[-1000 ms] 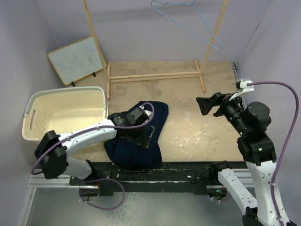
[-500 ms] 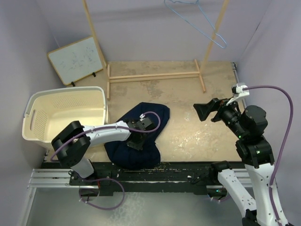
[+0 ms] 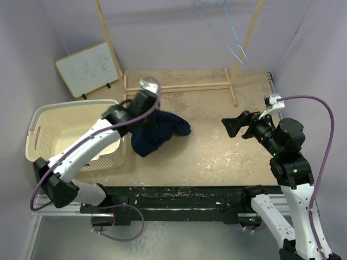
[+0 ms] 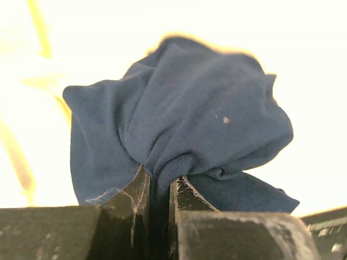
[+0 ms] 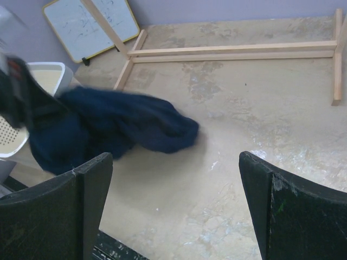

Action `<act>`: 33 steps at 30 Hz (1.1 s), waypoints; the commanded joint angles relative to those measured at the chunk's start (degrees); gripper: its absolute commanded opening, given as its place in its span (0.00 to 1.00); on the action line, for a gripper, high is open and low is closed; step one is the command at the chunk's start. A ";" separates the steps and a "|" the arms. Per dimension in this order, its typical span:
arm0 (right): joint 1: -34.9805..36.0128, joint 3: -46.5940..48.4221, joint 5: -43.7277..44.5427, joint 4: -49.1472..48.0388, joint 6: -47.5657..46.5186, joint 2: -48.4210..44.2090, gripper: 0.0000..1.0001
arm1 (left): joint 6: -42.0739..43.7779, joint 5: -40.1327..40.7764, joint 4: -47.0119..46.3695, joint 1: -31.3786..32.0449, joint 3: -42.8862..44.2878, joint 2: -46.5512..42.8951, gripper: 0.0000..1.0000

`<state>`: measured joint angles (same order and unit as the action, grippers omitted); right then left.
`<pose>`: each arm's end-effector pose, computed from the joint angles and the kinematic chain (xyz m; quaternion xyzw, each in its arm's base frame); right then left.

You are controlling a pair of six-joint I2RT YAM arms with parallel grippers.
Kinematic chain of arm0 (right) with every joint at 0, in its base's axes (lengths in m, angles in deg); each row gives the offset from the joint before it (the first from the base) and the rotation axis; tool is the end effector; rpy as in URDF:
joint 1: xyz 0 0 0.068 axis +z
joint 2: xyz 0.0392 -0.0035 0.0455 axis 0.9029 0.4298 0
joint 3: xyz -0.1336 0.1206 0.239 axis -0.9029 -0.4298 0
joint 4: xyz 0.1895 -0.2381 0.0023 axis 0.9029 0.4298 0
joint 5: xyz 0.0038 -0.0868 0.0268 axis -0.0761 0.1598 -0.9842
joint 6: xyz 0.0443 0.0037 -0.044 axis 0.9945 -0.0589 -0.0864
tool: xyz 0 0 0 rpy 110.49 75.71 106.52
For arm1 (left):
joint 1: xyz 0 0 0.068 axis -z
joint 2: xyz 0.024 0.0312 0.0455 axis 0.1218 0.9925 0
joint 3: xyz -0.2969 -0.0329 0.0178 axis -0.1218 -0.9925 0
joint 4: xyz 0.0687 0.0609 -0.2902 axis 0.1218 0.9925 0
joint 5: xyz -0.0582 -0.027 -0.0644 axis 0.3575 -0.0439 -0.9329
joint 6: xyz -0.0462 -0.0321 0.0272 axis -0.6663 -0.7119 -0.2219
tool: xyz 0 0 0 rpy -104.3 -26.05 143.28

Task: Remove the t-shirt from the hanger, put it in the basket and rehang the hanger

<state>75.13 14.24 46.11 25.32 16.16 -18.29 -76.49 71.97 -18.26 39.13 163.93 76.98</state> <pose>0.1508 0.0405 0.4433 -0.0243 0.7243 0.2730 0.6327 0.2441 -0.2304 0.3503 0.0763 0.9342 -0.0599 0.3433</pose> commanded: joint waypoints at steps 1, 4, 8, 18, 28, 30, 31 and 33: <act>0.05 0.01 -1.46 -2.98 1.22 0.80 0.99 | 10.32 3.77 2.16 -10.94 12.31 -5.76 0.00; 0.16 -0.02 -1.66 -3.08 1.35 1.06 0.99 | 12.93 3.80 4.28 -17.41 21.47 -6.04 0.00; 0.12 -2.03 -2.40 -3.72 1.72 1.80 0.99 | 14.36 5.86 7.22 -22.66 32.87 -5.55 0.00; 0.13 -2.26 -3.37 -4.87 1.88 3.21 0.98 | 13.92 25.18 17.49 -23.62 43.73 -8.39 0.00; 0.12 -3.60 -5.18 -6.65 2.80 4.10 0.97 | 6.38 30.81 22.43 -23.62 24.79 -17.96 0.02; 0.08 -3.72 -5.50 -6.74 2.76 4.22 0.97 | 5.77 31.25 22.26 -23.63 21.57 -18.77 0.04; 0.11 -3.83 -5.55 -6.69 2.72 4.25 0.97 | 5.74 31.45 21.73 -23.63 20.08 -18.97 0.06; 0.17 -3.77 -5.58 -6.46 2.56 4.10 0.97 | 6.18 31.26 20.32 -23.70 16.87 -18.78 0.16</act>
<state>75.13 10.48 42.16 21.58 18.43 -14.23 -68.93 99.99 6.28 15.87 184.81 58.68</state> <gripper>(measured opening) 0.972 0.105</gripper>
